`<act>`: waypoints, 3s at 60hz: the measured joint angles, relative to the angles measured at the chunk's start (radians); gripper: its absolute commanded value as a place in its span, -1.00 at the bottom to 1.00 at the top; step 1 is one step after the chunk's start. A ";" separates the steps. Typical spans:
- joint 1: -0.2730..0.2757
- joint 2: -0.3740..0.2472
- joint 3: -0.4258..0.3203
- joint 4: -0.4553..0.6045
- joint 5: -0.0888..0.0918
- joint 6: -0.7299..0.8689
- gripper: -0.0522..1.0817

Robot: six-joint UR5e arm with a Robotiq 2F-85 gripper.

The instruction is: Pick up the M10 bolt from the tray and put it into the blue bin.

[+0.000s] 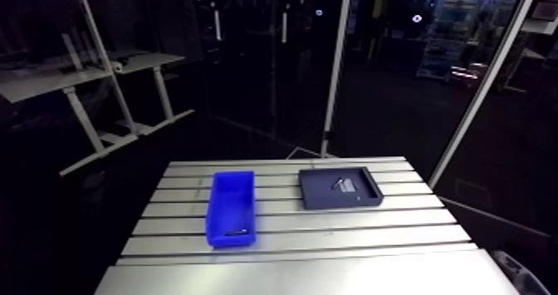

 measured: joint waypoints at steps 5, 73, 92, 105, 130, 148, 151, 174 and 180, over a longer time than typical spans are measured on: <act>0.001 0.000 0.000 0.000 0.001 0.001 -0.90; -0.130 0.051 0.015 -0.102 0.002 0.266 -0.90; -0.189 0.078 0.078 -0.232 0.002 0.372 -0.90; -0.210 0.083 0.140 -0.335 0.000 0.399 -0.90; -0.246 0.119 0.219 -0.438 -0.008 0.422 -0.90; -0.261 0.153 0.263 -0.497 -0.013 0.422 -0.90; -0.264 0.159 0.270 -0.509 -0.014 0.422 -0.90; -0.285 0.205 0.326 -0.609 -0.018 0.423 -0.89; -0.288 0.217 0.337 -0.629 -0.021 0.423 -0.89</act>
